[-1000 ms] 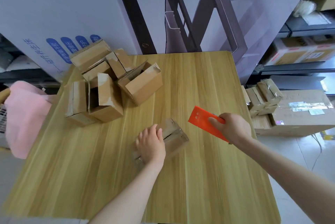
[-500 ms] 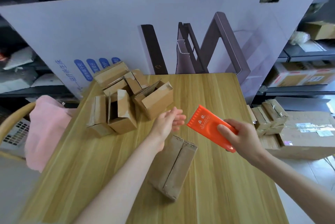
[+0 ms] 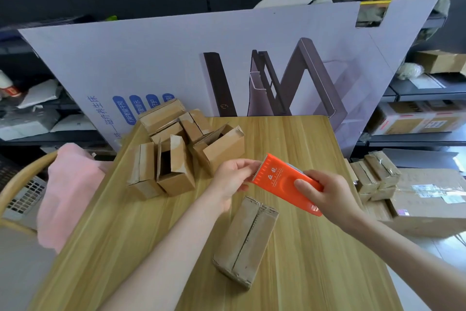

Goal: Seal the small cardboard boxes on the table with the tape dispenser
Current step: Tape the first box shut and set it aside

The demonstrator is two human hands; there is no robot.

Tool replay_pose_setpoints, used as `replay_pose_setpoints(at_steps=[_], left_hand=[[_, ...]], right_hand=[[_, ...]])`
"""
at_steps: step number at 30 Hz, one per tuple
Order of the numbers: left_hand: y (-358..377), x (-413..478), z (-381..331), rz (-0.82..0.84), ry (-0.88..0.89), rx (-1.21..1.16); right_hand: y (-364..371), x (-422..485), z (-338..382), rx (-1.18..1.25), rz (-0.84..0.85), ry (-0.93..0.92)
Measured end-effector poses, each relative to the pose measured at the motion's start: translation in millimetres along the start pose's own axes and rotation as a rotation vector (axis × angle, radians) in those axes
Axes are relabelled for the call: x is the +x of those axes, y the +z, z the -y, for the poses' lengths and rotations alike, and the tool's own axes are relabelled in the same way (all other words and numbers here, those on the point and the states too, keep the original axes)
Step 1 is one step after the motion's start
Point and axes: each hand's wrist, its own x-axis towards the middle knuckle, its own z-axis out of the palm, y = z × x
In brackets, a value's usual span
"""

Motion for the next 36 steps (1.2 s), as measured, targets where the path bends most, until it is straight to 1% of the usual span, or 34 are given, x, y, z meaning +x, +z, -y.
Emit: replay_pose_setpoints(at_steps=[4,7,13,17,21,24,27,32,36], left_hand=[[-2.3,4.8,-2.3,-0.102,0.005,0.017],[-3.3,12.7,-2.0,-0.198,0.024,0.082],[-12.4,32.4,-4.4,-0.345,0.02,0.179],[-13.2,40.4,-3.4,-0.324,0.002,0.236],[-32.2,49.2,8.5,-0.435,-0.055,0.231],[-43.8,51.2,32.0,-0.433,-0.094,0.257],[-32.6,52.8,58.4,-0.4,-0.128,0.269],[-16.9,59.5,92.5,-0.46,-0.2,0.263],[-7.3,66.7,110.7,-0.45,-0.216,0.31]], right_hand=[[0.4,2.7,5.1,-0.023,0.0,-0.006],[4.4,4.3,9.4,-0.067,-0.014,-0.012],[8.7,9.0,27.9,-0.187,-0.038,0.051],[-0.6,4.6,28.2,-0.225,-0.006,0.097],[-22.4,-7.7,9.5,-0.264,0.02,0.189],[-32.9,-24.1,-12.6,-0.335,0.037,0.246],[-28.8,-30.1,-30.7,-0.453,0.07,0.284],[-13.9,-24.1,-52.3,-0.586,0.114,0.348],[-3.6,-18.4,-70.4,-0.637,0.131,0.378]])
